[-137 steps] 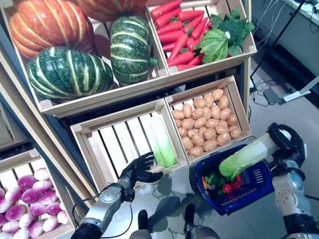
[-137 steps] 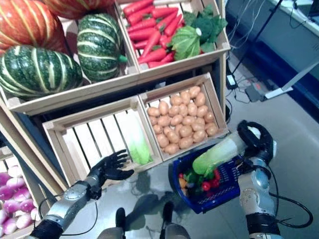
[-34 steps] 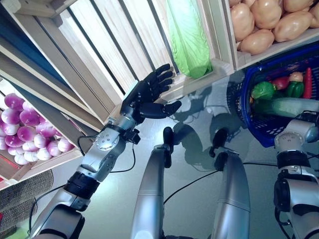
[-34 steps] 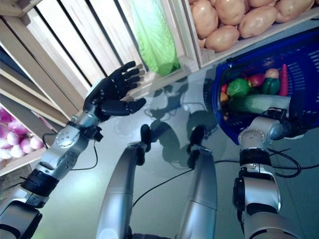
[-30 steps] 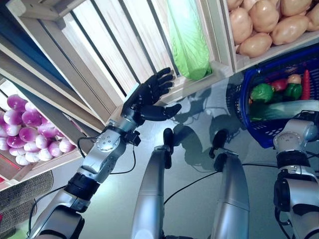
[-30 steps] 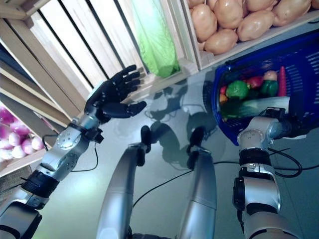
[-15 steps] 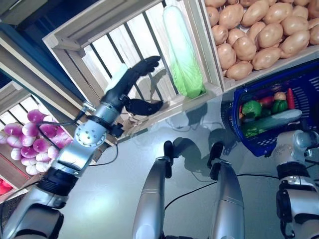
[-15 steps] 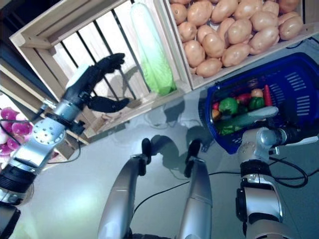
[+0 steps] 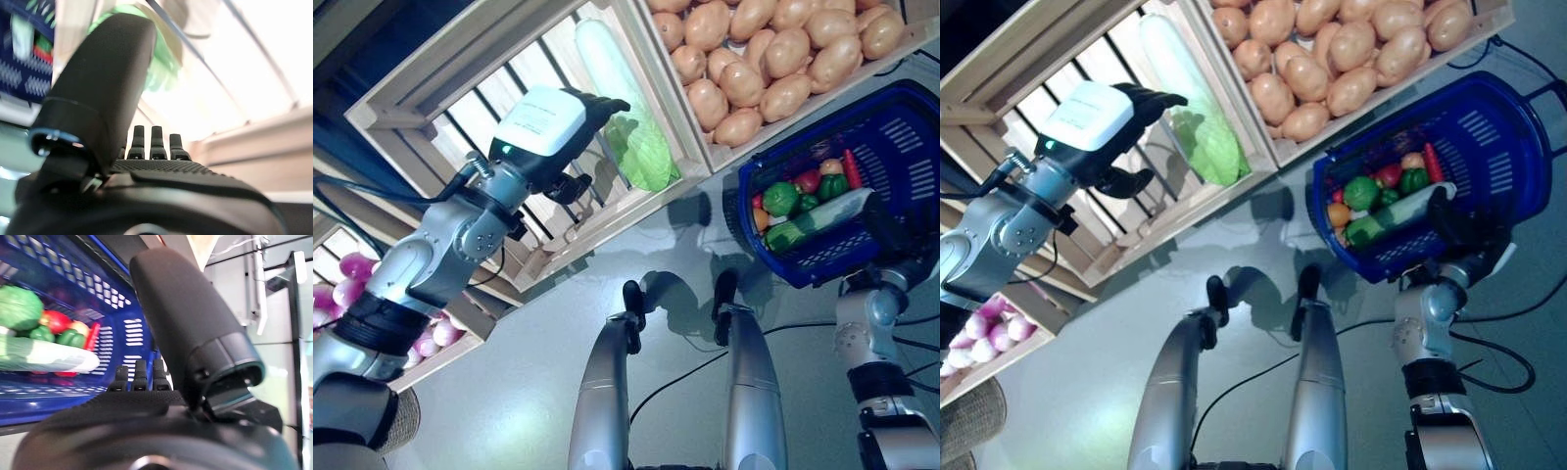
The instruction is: Put vegetables into the basket
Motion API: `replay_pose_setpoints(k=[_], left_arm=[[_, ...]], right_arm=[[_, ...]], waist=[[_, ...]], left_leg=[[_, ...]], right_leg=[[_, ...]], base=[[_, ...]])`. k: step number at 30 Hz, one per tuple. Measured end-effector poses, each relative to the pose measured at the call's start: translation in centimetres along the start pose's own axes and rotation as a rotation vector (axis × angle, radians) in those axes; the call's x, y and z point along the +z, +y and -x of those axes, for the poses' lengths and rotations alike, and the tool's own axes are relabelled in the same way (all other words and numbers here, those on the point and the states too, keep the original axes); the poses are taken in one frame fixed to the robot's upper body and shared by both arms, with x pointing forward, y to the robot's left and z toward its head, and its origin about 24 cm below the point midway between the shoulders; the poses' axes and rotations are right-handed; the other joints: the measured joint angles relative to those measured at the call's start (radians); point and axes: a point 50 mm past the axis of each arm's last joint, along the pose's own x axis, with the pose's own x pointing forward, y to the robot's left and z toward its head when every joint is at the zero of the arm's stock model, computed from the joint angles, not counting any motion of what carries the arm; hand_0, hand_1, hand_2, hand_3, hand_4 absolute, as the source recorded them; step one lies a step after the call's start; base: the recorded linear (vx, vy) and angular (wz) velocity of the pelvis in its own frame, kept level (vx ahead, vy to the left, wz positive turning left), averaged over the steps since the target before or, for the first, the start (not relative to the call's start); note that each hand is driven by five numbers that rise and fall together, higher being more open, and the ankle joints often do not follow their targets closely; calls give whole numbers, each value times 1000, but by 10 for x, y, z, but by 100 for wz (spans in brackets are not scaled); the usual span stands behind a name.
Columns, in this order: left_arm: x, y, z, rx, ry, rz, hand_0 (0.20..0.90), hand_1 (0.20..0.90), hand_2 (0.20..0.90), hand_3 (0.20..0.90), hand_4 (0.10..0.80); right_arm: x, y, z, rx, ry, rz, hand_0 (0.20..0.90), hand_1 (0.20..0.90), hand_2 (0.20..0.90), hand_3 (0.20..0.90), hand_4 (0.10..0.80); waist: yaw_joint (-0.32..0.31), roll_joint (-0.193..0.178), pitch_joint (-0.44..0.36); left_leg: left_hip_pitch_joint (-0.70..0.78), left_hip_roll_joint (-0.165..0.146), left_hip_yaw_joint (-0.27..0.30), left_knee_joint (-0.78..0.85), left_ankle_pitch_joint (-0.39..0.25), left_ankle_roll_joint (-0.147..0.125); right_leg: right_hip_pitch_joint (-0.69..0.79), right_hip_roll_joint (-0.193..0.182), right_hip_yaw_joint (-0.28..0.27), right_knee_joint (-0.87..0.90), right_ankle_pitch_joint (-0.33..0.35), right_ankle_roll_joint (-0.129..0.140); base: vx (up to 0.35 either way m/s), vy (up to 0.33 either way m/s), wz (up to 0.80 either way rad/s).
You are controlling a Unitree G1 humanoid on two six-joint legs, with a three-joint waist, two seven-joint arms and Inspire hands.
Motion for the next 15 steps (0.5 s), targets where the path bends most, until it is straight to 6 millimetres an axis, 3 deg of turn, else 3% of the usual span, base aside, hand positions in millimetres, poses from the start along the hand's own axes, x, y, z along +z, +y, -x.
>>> replay_pose_setpoints(k=[7, 15], left_arm=[[2, -7, -10, 42, -107, -263, 900, 900, 900, 900, 800], [-3, -38, 0, -38, -187, -412, 900, 900, 900, 900, 800]], right_arm=[[-13, 10, 10, 107, 46, 16, 900, 900, 900, 900, 800], [-13, 12, 12, 114, 61, -10, 900, 900, 900, 900, 800]], waist=[[-40, -5, 0], [-41, -19, 0]], left_leg=[[11, 7, 17, -5, -5, -2], [15, 18, 19, -8, -4, -7]], right_leg=[[0, 7, 15, -3, 1, 0], [-1, 14, 17, -10, -1, -2]], base=[[-14, 39, -6], [-21, 36, -3]])
